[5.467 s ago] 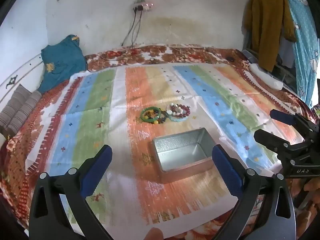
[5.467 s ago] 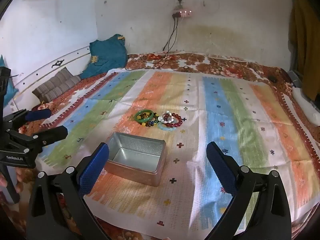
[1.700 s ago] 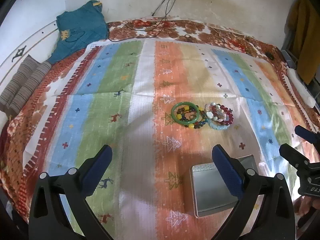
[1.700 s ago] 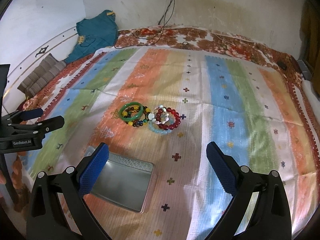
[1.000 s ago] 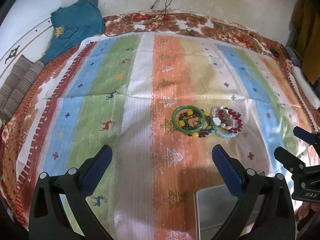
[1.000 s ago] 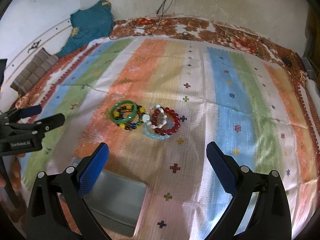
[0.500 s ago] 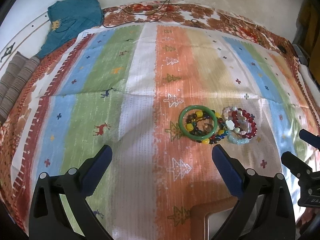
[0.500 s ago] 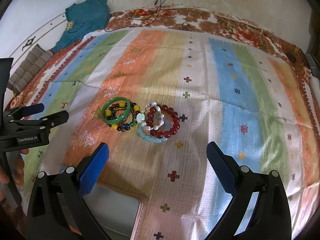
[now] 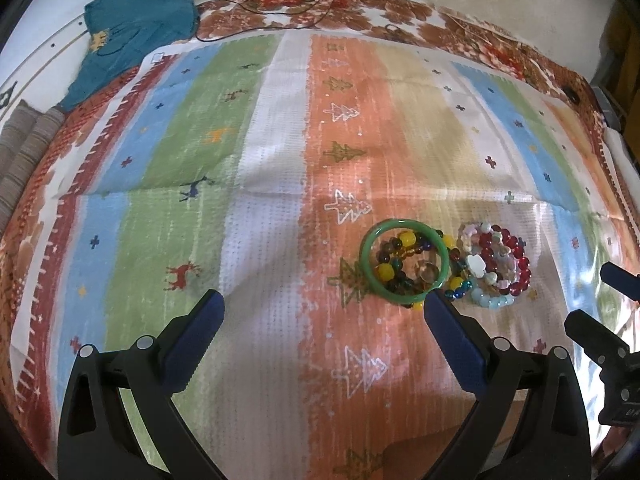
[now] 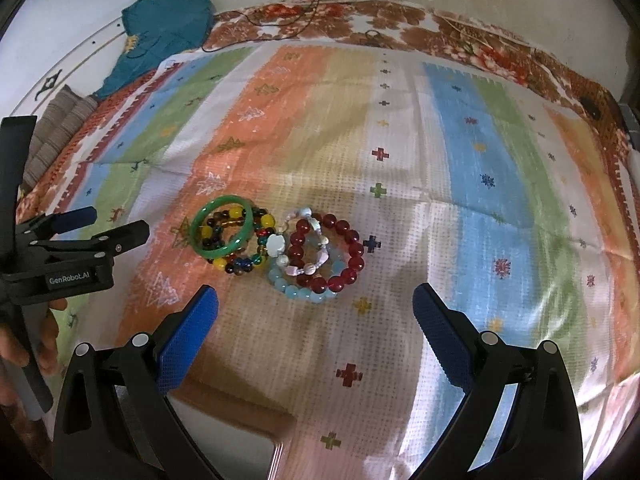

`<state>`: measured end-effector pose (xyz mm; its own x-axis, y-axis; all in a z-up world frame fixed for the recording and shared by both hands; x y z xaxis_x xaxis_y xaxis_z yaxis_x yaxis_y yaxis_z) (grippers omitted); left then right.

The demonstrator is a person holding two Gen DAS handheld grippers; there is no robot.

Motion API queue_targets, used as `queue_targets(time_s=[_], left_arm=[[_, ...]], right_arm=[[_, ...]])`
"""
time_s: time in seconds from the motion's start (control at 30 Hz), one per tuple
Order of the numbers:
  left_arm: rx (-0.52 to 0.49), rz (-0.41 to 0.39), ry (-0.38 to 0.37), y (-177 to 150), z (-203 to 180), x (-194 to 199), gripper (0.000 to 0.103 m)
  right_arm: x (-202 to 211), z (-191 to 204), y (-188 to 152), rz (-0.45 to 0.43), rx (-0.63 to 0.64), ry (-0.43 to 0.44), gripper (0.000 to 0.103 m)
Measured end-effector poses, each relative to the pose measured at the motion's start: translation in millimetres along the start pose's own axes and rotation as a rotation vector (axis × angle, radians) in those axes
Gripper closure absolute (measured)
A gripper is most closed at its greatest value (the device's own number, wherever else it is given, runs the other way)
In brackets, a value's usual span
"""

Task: Organize jewelry
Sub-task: 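Grasp the green jade bangle with the left tool while the right grasps the white bead bracelet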

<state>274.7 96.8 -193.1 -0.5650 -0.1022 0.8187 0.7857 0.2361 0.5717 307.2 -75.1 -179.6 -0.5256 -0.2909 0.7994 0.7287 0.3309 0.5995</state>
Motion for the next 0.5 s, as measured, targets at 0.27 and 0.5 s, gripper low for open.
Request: queue_targets(time_s=[0.27, 0.5], left_arm=[[-0.028, 0.027, 0.001, 1, -2, -19, 0.007], [-0.036, 0.059, 0.013, 0, 1, -35, 0.018]], right_arm=[[-18, 2, 5, 0.023, 0.005, 0.004, 0.004], [-36, 3, 5, 0.051, 0.004, -0.001, 0.005]])
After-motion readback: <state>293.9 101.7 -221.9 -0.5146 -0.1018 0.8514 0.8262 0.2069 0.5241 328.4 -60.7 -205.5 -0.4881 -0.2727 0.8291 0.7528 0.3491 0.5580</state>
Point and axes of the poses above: each gripper's, at about its wrist camera, not at the fingertips, and x roughly against the way its jaws point, z to its left, y to its top, the point moved 9 cm from there along -x, roughly the way its jaws point, and after that the axes turned 7 degrees about -z, right-handed, at the moved point
